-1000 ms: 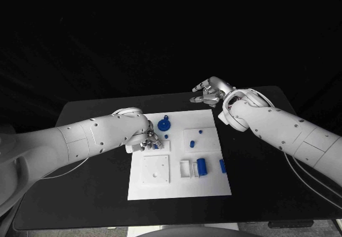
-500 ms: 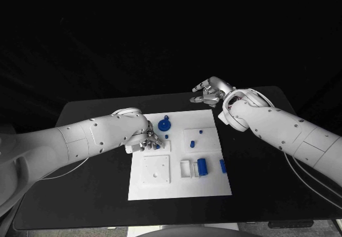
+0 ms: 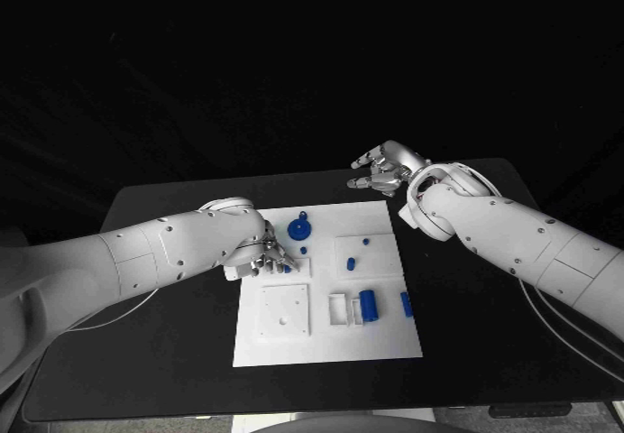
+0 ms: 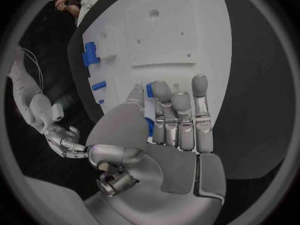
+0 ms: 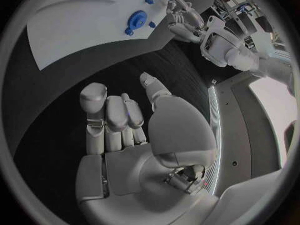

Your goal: Assemble the parts on the task board

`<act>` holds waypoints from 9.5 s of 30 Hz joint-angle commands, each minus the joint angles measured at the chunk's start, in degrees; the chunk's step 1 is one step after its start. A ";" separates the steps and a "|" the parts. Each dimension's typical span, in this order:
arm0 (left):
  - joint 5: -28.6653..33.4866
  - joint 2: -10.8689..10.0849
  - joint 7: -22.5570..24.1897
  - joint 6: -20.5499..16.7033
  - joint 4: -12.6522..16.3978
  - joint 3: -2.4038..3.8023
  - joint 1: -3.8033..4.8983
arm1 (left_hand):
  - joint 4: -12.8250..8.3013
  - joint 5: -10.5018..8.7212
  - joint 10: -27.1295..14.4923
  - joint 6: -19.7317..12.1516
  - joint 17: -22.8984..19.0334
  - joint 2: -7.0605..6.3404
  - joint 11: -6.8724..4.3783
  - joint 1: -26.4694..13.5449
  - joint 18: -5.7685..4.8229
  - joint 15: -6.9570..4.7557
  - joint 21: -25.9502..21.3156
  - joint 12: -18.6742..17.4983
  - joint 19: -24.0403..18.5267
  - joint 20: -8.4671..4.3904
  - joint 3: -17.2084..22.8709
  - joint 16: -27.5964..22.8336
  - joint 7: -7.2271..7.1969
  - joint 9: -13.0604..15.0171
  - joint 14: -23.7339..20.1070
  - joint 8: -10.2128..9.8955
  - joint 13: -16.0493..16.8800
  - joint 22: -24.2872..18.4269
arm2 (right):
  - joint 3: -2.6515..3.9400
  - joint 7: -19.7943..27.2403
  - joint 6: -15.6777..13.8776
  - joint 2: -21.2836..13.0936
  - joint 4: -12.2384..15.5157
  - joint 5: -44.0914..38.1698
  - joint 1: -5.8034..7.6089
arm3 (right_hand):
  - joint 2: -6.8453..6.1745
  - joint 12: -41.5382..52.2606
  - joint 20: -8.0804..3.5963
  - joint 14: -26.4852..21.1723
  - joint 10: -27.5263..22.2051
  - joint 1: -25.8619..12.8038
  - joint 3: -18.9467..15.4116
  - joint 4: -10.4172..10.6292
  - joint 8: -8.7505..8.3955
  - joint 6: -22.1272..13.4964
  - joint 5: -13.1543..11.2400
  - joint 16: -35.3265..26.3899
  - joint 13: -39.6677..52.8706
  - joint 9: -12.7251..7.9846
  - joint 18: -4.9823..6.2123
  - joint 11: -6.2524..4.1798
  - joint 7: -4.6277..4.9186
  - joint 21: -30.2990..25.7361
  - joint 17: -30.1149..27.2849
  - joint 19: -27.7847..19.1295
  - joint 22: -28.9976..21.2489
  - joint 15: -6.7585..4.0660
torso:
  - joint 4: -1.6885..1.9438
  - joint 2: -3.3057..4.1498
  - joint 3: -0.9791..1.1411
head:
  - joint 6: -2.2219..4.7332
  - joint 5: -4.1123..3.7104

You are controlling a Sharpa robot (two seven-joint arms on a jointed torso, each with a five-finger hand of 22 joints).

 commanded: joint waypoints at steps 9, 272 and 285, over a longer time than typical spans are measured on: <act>-1.03 -1.55 0.69 -1.48 1.13 0.10 0.03 | 2.55 -0.65 0.01 -0.18 -0.16 -2.32 0.34 0.17 -0.37 0.04 -0.40 0.30 0.06 -0.49 1.89 0.24 0.18 0.06 -0.33 0.25 -0.16 1.01 | 0.02 0.31 0.36 -0.22 0.11 -0.28 -0.15 | 0.09 -0.16 0.25 -0.27 -0.40 -0.42 -0.31 0.15 -0.14 -0.08 0.16 -0.22 0.48 0.07 1.04 0.01 0.00 -0.28 -0.10 1.33 5.08 -0.04 | 0.07 -0.03 0.05 | 0.06 -0.02; -1.72 -13.94 4.13 -12.82 16.41 -0.16 1.85 | -14.76 9.07 -7.20 -11.66 -2.40 15.78 1.28 7.96 0.33 1.08 1.40 7.42 -1.91 0.49 1.17 6.08 1.66 1.96 -4.42 8.76 -1.72 1.11 | 0.19 -0.79 0.42 -2.22 1.38 -0.47 -0.75 | -0.02 -0.13 0.17 -0.11 -0.24 -0.39 0.21 0.37 -0.13 0.22 0.39 -0.35 0.51 0.08 1.01 -0.07 -0.07 -0.37 -0.10 1.45 5.07 -0.12 | -0.53 2.19 -0.91 | 2.42 3.02; -5.58 -13.29 4.92 -13.45 15.67 -0.15 0.87 | -14.87 8.98 -7.13 -11.59 -2.43 15.81 1.26 7.88 0.36 1.06 1.47 7.38 -1.87 0.48 1.10 6.02 1.64 2.11 -4.31 8.61 -1.74 1.09 | 0.19 -0.78 0.43 -2.19 1.39 -0.47 -0.78 | -0.02 -0.13 0.17 -0.11 -0.24 -0.39 0.21 0.37 -0.13 0.22 0.39 -0.35 0.51 0.08 1.01 -0.07 -0.07 -0.37 -0.10 1.45 5.07 -0.12 | -0.49 2.17 -0.90 | 2.29 3.09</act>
